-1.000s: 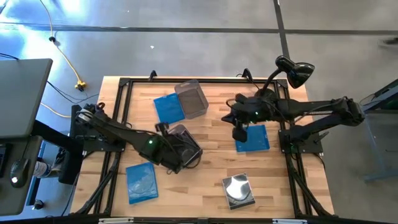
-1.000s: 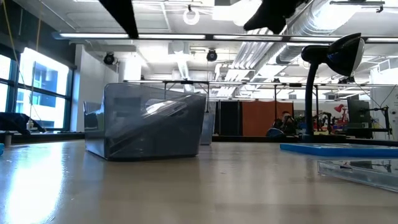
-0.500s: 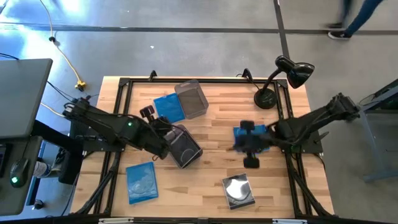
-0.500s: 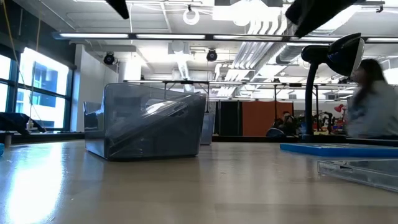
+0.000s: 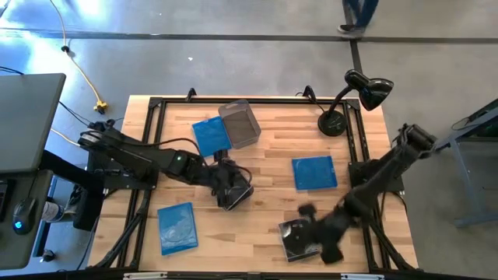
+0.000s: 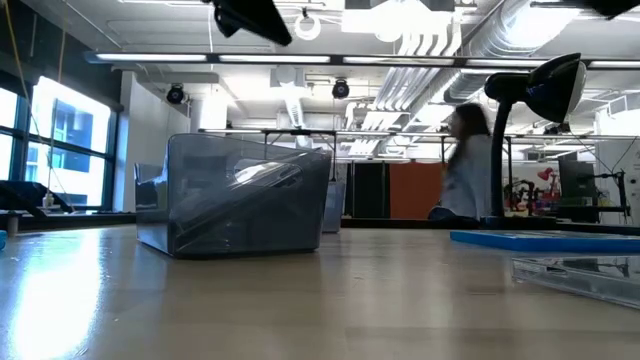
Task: Pick & place jewel cases by type
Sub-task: Put the black CD case into the bottom black bin
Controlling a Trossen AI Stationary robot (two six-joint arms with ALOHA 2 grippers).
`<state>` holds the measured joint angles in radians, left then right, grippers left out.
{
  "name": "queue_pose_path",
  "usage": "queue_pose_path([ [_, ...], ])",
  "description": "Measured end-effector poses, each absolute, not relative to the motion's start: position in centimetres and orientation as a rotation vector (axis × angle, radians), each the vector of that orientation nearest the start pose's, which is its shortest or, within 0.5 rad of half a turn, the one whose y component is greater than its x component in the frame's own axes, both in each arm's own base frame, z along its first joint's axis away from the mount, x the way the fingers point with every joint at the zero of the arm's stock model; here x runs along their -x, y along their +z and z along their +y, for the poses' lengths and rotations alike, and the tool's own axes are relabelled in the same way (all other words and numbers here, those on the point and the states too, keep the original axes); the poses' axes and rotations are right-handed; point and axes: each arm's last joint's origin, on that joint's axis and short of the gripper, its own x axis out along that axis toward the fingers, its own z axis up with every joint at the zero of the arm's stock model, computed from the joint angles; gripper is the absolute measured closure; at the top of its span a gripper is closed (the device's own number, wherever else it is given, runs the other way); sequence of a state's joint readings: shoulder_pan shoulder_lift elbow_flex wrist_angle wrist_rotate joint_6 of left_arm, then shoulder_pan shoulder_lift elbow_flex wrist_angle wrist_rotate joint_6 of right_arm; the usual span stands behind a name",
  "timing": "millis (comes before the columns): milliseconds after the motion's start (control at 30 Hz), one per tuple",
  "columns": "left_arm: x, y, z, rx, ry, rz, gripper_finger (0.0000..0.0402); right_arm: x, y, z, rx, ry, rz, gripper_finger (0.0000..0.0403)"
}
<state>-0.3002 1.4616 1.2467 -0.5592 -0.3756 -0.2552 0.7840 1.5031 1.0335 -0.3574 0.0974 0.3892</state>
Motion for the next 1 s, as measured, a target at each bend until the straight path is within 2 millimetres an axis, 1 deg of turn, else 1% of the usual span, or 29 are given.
queue_pose_path([
  [67, -30.4, 30.4, -8.0, -0.001, 0.156, 0.715, 0.0401, -22.2, 22.3, 24.4, 0.067, 0.552, 0.822, 0.0402],
  [167, -31.0, 30.0, -7.7, 0.022, 0.135, 0.714, 0.0401, -21.4, 19.2, 26.6, 0.176, 0.535, 0.861, 0.0402],
  [300, -32.0, 29.7, -7.5, 0.048, 0.089, 0.694, 0.0401, -20.7, 16.1, 28.1, 0.092, 0.523, 0.991, 0.0402],
  [433, -32.7, 29.9, -7.8, 0.069, 0.064, 0.638, 0.0401, -21.3, 14.9, 29.0, 0.016, 0.546, 0.983, 0.0403],
  [533, -32.9, 29.9, -8.0, 0.079, 0.023, 0.621, 0.0401, -21.5, 14.0, 29.1, 0.068, 0.517, 0.966, 0.0403],
  [600, -33.3, 29.8, -8.2, 0.098, -0.032, 0.614, 0.0401, -21.5, 13.1, 28.7, 0.124, 0.476, 1.002, 0.0403],
  [667, -33.5, 29.0, -8.4, 0.098, -0.056, 0.66, 0.0401, -21.4, 12.6, 28.2, 0.155, 0.447, 1.054, 0.0403],
  [767, -34.3, 27.8, -8.6, 0.066, -0.062, 0.683, 0.0401, -21.5, 12.5, 27.8, 0.153, 0.427, 1.098, 0.0403],
  [867, -35.9, 26.5, -8.5, 0.046, -0.089, 0.645, 0.0395, -21.6, 12.4, 27.4, 0.196, 0.437, 1.107, 0.0403],
  [1000, -38.3, 25.0, -7.8, 0.119, -0.197, 0.568, 0.0369, -21.8, 12.2, 26.4, 0.278, 0.431, 1.156, 0.0403],
])
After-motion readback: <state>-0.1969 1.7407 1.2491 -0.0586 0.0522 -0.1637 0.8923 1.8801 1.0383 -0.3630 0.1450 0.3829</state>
